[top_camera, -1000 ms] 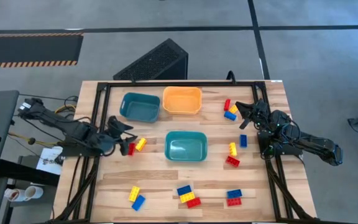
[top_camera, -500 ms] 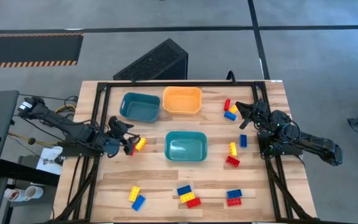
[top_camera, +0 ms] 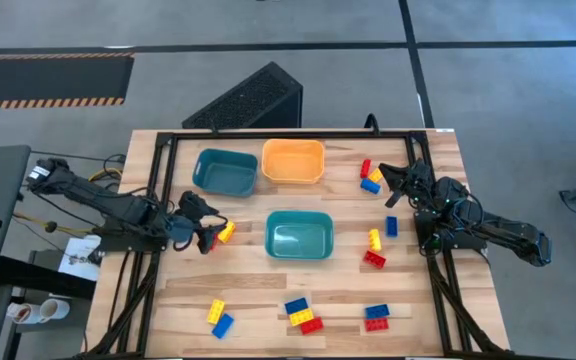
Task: Sort & place blocks by color
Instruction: Put the red game piece into the blue bin
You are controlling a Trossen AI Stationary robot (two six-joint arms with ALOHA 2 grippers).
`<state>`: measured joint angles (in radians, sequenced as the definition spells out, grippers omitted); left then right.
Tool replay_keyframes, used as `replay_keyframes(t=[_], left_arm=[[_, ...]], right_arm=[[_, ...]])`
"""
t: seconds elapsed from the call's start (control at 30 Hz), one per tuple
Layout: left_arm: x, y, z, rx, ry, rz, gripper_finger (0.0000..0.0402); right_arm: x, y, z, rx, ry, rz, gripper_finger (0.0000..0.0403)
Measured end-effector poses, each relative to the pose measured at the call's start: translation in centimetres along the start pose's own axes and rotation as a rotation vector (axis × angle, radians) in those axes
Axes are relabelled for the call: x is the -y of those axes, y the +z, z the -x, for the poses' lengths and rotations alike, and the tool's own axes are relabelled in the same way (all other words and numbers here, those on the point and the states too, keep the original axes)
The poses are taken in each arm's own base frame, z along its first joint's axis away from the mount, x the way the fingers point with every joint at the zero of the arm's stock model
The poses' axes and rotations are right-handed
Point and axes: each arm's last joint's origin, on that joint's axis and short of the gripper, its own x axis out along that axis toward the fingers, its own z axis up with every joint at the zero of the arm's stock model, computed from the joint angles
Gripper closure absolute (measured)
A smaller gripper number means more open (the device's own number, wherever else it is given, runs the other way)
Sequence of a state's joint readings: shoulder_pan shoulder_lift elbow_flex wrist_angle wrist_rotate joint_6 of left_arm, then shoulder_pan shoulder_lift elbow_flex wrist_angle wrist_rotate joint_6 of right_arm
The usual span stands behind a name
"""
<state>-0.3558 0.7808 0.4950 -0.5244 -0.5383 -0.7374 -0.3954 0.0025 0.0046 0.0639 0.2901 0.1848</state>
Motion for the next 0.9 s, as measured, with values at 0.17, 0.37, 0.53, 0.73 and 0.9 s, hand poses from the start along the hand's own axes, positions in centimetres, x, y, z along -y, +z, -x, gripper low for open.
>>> replay_keyframes(t=[0.17,0.37,0.53,0.73,0.9], left_arm=[[-0.1,-0.6,-0.9,-0.079,0.022,-0.011,0.0148],[-0.4,-1.4,-1.5,-0.158,0.091,0.008,0.0148],[-0.9,-2.3,-1.8,-0.235,0.191,0.037,0.0148],[-0.8,-3.0,-2.4,-0.296,0.238,0.082,0.0148],[-0.4,-3.7,-2.9,-0.366,0.249,0.109,0.0148]], right_arm=[[0.0,0.0,0.0,0.000,0.000,0.000,0.0342],[0.0,0.0,0.0,0.000,0.001,0.000,0.0342],[0.0,0.0,0.0,0.000,0.000,0.000,0.0342],[0.0,0.0,0.0,0.000,0.000,0.000,0.0342],[0.0,0.0,0.0,-0.001,0.001,0.000,0.0342]])
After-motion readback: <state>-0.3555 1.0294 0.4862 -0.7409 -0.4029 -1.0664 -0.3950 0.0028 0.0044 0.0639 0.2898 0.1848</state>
